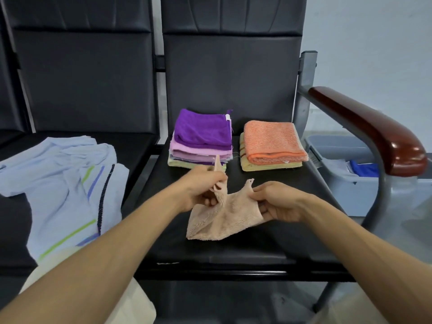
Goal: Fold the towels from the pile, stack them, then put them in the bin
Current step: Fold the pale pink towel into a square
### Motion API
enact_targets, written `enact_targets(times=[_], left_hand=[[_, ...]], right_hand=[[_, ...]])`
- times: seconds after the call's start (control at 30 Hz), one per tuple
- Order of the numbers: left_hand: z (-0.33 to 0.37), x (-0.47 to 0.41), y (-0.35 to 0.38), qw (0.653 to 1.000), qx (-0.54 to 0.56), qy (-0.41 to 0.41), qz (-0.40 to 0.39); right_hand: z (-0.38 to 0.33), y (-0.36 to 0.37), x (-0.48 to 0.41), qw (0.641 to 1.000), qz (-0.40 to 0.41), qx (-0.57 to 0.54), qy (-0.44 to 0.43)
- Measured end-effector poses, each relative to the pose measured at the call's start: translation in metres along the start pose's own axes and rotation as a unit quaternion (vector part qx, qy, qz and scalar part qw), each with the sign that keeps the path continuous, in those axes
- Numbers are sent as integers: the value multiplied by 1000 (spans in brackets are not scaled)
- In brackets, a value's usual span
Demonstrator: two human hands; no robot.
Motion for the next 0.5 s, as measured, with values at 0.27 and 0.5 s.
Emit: enact_targets(times=[0.27, 0.5], left_hand=[[-26, -34, 36, 990, -136, -35, 8], [-30, -29, 52, 994, -78, -44, -63]], right_hand=[[7, 6, -2, 999, -26, 31, 9], [9, 7, 1, 999, -6, 36, 22]])
Point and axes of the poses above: each hand's wrist, its own x-axis away from the middle knuckle, its own y-axis out of the palm, z = x × y, the point moved 10 cm from there along -x, towards the middle knuckle, and after that the axes turned 14 degrees about -z, right-handed, at the moved point
